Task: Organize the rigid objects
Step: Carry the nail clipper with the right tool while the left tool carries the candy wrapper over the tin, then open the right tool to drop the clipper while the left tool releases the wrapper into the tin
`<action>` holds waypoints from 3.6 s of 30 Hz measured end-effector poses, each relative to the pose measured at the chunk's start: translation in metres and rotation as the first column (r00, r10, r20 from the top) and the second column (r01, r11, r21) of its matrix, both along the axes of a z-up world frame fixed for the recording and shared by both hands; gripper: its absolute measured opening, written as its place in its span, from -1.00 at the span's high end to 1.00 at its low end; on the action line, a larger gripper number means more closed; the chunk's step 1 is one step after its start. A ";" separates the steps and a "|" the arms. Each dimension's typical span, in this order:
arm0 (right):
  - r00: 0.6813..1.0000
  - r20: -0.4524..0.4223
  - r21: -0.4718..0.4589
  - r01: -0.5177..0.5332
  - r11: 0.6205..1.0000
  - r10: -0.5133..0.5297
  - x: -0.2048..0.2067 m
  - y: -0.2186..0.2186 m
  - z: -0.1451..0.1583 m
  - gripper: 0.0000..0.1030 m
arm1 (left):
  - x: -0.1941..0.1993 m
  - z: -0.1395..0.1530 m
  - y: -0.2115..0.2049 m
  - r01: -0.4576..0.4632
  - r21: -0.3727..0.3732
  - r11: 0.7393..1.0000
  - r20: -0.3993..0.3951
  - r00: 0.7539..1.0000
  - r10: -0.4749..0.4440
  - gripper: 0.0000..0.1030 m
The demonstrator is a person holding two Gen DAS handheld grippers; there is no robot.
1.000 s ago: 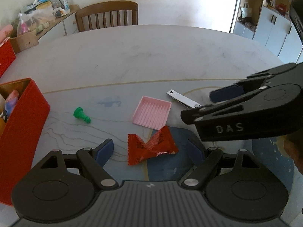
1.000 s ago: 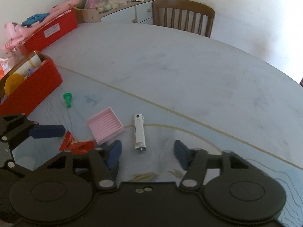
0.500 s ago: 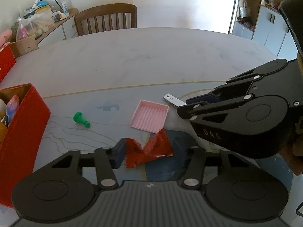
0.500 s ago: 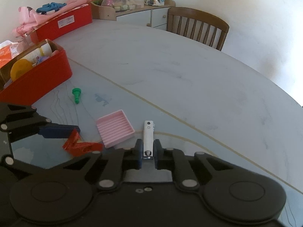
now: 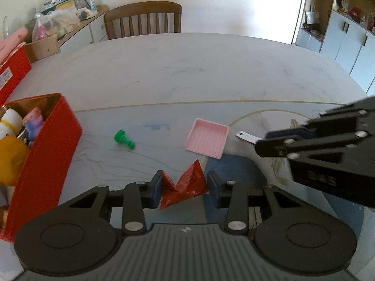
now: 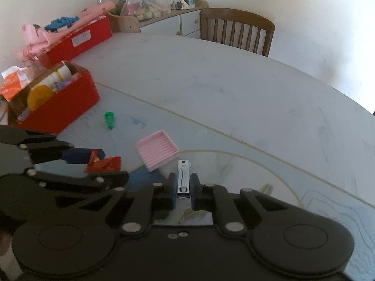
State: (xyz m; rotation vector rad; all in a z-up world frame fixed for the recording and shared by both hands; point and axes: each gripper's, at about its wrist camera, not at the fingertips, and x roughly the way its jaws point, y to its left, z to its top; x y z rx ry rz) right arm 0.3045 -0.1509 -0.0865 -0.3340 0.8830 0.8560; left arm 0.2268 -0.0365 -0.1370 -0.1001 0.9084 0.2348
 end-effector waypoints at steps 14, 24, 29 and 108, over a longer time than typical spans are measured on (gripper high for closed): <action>1.000 0.003 0.108 0.019 0.994 -0.019 -0.046 -0.014 0.053 0.80 | -0.032 0.043 0.028 -0.031 -0.023 0.999 0.048 0.998 0.032 0.25; 1.000 0.027 0.170 0.002 0.985 -0.007 -0.075 0.017 0.082 0.80 | -0.064 0.073 0.067 -0.071 -0.027 0.997 0.096 0.993 0.073 0.25; 0.999 0.037 0.188 -0.016 0.982 0.009 -0.088 0.044 0.091 0.80 | -0.080 0.086 0.097 -0.093 -0.029 0.995 0.113 0.989 0.096 0.25; 0.997 -0.051 0.079 -0.049 0.996 0.053 -0.079 0.242 0.056 0.50 | -0.077 0.025 0.251 -0.069 0.058 0.996 -0.103 0.992 0.075 -0.43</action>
